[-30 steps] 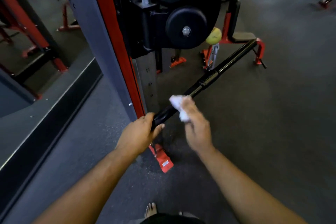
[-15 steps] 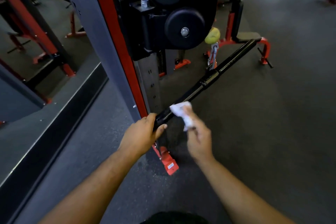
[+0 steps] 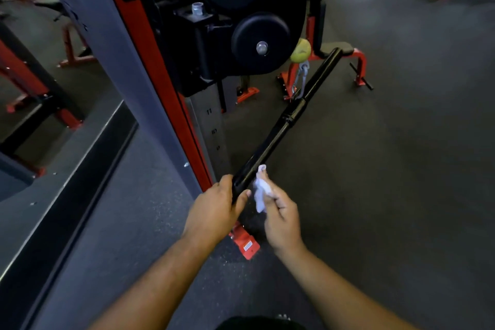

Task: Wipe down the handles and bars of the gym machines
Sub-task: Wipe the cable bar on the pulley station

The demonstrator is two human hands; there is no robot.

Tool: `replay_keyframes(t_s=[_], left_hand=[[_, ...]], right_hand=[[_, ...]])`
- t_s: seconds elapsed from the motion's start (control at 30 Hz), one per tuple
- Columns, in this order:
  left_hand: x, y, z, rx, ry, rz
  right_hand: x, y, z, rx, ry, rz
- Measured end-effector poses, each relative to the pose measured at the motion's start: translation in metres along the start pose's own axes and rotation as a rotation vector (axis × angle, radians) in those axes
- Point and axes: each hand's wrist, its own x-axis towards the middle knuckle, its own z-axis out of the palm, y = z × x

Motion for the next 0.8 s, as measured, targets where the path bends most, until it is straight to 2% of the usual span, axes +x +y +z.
replay_keyframes(t_s=[0.13, 0.17, 0.27, 0.37, 0.53, 0.6, 0.73, 0.8], left_hand=[[0.0, 0.005, -0.001, -0.004, 0.006, 0.009], [-0.001, 0.006, -0.001, 0.008, 0.0, 0.011], [-0.003, 0.009, 0.0, 0.056, -0.03, 0.014], [-0.004, 0.01, -0.003, 0.094, -0.04, 0.002], [-0.005, 0.012, -0.006, 0.108, -0.042, -0.017], [-0.005, 0.012, -0.004, 0.111, -0.03, -0.011], [-0.009, 0.013, -0.001, 0.099, -0.014, -0.004], [-0.01, 0.012, 0.0, 0.096, -0.012, -0.003]], right_hand=[[0.056, -0.004, -0.012, 0.471, 0.425, 0.29], [0.079, -0.011, -0.016, 0.577, 0.445, 0.367], [0.131, -0.034, -0.02, 0.749, 0.196, 0.506], [0.136, -0.049, -0.009, 0.917, 0.125, 0.584], [0.088, -0.048, 0.01, 0.79, 0.002, 0.7], [0.083, -0.052, 0.008, 0.804, 0.01, 0.705], [0.127, -0.069, -0.004, 0.997, 0.151, 0.644], [0.141, -0.07, -0.008, 0.985, 0.185, 0.611]])
